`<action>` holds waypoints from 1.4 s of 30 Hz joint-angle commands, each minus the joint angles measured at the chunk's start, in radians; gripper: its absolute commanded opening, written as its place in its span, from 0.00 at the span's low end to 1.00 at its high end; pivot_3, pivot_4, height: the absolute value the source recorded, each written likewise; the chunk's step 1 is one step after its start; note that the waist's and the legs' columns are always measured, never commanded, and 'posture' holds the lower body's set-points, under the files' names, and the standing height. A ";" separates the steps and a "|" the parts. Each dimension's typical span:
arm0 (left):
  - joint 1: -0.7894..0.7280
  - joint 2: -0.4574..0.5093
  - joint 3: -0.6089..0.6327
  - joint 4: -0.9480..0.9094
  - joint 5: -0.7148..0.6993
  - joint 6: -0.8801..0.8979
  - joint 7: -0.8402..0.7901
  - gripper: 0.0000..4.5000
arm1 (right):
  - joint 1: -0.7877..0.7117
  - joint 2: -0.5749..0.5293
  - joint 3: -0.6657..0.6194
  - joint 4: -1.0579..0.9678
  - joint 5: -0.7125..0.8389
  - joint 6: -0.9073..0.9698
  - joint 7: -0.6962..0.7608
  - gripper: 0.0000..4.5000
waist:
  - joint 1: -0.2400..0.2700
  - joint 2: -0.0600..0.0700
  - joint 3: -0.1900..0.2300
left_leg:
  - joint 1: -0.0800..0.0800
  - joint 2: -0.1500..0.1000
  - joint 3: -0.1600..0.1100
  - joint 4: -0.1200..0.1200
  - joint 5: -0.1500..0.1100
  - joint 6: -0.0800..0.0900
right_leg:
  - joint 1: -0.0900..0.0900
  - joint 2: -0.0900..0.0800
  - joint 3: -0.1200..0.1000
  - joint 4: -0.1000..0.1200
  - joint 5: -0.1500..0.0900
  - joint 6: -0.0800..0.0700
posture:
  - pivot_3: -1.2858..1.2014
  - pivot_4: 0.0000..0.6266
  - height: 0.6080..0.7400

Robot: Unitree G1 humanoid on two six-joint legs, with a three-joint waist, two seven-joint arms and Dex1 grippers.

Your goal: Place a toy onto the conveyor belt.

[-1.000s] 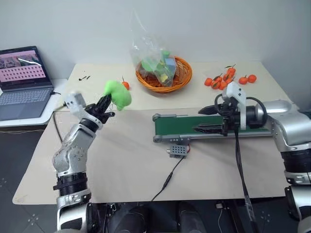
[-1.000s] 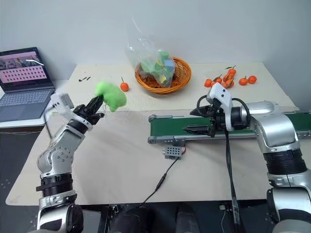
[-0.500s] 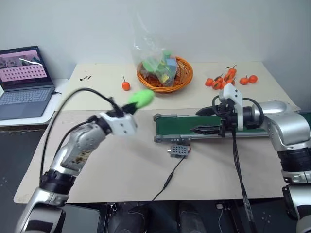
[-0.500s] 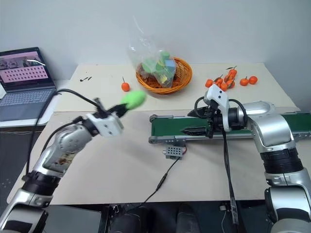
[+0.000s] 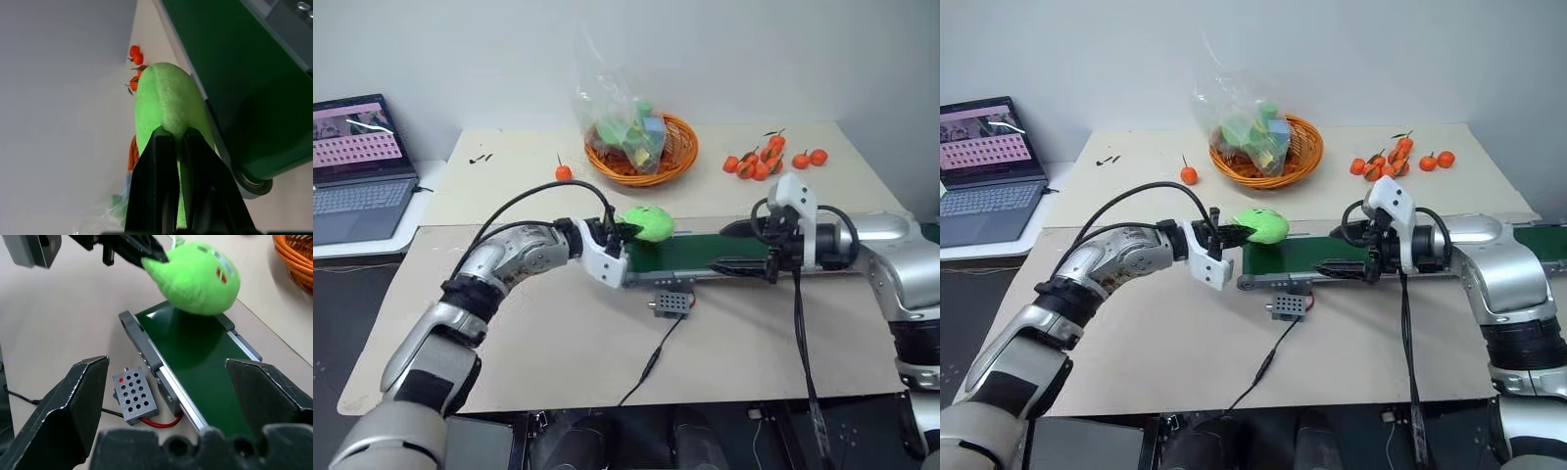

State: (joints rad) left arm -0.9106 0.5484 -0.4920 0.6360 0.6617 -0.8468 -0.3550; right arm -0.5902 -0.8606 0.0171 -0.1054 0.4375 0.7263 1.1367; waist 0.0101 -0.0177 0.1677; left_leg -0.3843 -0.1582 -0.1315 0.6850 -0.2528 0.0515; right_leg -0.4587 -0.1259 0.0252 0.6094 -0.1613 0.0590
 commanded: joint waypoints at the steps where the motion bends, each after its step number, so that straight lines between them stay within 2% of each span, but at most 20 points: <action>1: -0.038 -0.016 -0.006 0.038 -0.022 -0.060 0.003 0.04 | 0.012 -0.023 -0.056 -0.053 0.027 0.014 -0.019 1.00 | 0.000 0.000 0.000 | 0.000 0.000 0.000 0.000 0.000 0.000 | 0.000 0.000 0.000 0.000 0.000 0.000 | 0.52 0.24 1.00; 9: -0.052 -0.020 -0.020 0.095 -0.016 -0.119 -0.020 0.04 | 0.021 -0.022 -0.058 -0.075 0.043 0.031 -0.042 1.00 | 0.000 0.000 0.000 | 0.000 0.000 0.000 0.001 0.000 0.001 | 0.000 0.000 0.000 0.000 0.000 0.000 | 0.52 0.24 1.00; 12: -0.058 -0.028 -0.017 0.127 -0.053 -0.125 -0.064 0.04 | 0.016 -0.021 -0.055 -0.072 0.041 0.031 -0.043 1.00 | 0.000 0.000 0.000 | 0.000 0.000 0.000 0.002 0.000 0.001 | 0.000 0.000 0.000 0.001 0.000 0.000 | 0.52 0.24 1.00; 13: -0.058 -0.032 -0.014 0.135 -0.071 -0.124 -0.084 0.17 | 0.015 -0.021 -0.054 -0.070 0.040 0.030 -0.043 1.00 | 0.000 0.000 0.000 | 0.000 0.000 0.000 0.002 0.000 0.001 | 0.000 0.000 0.000 0.001 0.000 0.000 | 0.52 0.24 1.00; 15: -0.052 -0.041 -0.005 0.146 -0.119 -0.115 -0.131 0.29 | 0.012 -0.020 -0.052 -0.067 0.038 0.028 -0.042 1.00 | 0.000 0.000 0.000 | -0.001 0.000 0.000 0.003 0.000 0.001 | 0.000 0.000 0.000 0.001 0.000 0.001 | 0.52 0.24 1.00; 20: -0.027 -0.059 0.019 0.129 -0.243 -0.063 -0.243 0.72 | 0.004 -0.020 -0.048 -0.060 0.034 0.022 -0.040 1.00 | -0.001 0.000 0.000 | -0.003 0.000 0.000 0.009 -0.003 0.005 | 0.000 0.000 -0.001 0.001 0.001 0.002 | 0.52 0.24 1.00; 22: -0.010 -0.076 0.047 0.103 -0.338 -0.003 -0.306 0.88 | 0.000 -0.019 -0.044 -0.055 0.031 0.019 -0.038 1.00 | -0.001 0.000 0.000 | -0.004 -0.001 0.000 0.011 -0.003 0.005 | 0.000 0.000 0.000 0.001 0.002 0.003 | 0.52 0.24 1.00; 24: 0.018 -0.099 0.083 0.056 -0.464 0.094 -0.396 0.99 | -0.005 -0.018 -0.040 -0.048 0.027 0.013 -0.035 1.00 | -0.001 0.000 0.000 | -0.004 -0.001 0.000 0.011 -0.003 0.006 | 0.000 0.000 0.000 0.001 0.002 0.004 | 0.52 0.24 1.00; 28: 0.101 -0.119 0.201 -0.149 -0.785 0.488 -0.590 0.99 | -0.018 -0.020 -0.032 -0.034 0.020 0.004 -0.027 1.00 | -0.007 0.000 0.000 | -0.004 0.000 0.000 0.011 -0.004 0.006 | 0.000 0.000 0.000 0.001 0.002 0.004 | 0.52 0.24 1.00; 32: 0.163 -0.074 0.330 -0.352 -1.063 0.956 -0.673 0.99 | -0.036 -0.028 -0.022 -0.020 0.011 -0.011 -0.008 1.00 | -0.024 0.000 0.000 | -0.004 0.000 0.000 0.011 -0.004 0.007 | -0.001 0.001 0.000 0.002 0.002 0.004 | 0.52 0.24 1.00; 35: 0.213 0.016 0.376 -0.443 -1.075 1.100 -0.679 0.99 | -0.073 -0.044 0.013 -0.012 -0.006 -0.035 0.033 1.00 | -0.031 0.000 0.000 | -0.003 0.000 0.001 0.011 -0.004 0.007 | 0.000 0.002 0.002 0.002 0.002 0.004 | 0.52 0.24 1.00; 38: 0.255 0.079 0.459 -0.563 -1.189 1.297 -0.670 0.99 | -0.135 -0.029 0.027 0.019 -0.005 -0.052 0.063 1.00 | -0.040 0.000 0.000 | -0.001 0.001 0.002 0.010 -0.004 0.006 | 0.000 0.003 0.004 0.003 0.002 0.004 | 0.52 0.24 1.00; 42: 0.299 0.125 0.544 -0.670 -1.263 1.415 -0.646 0.99 | -0.172 -0.007 0.049 0.056 0.005 -0.078 0.112 1.00 | -0.031 0.000 0.000 | -0.001 0.001 0.002 0.010 -0.004 0.006 | 0.000 0.003 0.004 0.002 0.002 0.004 | 0.52 0.24 1.00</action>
State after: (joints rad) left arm -0.6147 0.6569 0.0013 0.0296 -0.5563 0.5260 -1.0187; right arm -0.7442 -0.8712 0.0672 -0.0469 0.4339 0.6783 1.2249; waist -0.0210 -0.0175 0.1678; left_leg -0.3853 -0.1573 -0.1299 0.6948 -0.2562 0.0568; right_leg -0.4583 -0.1228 0.0293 0.6111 -0.1592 0.0627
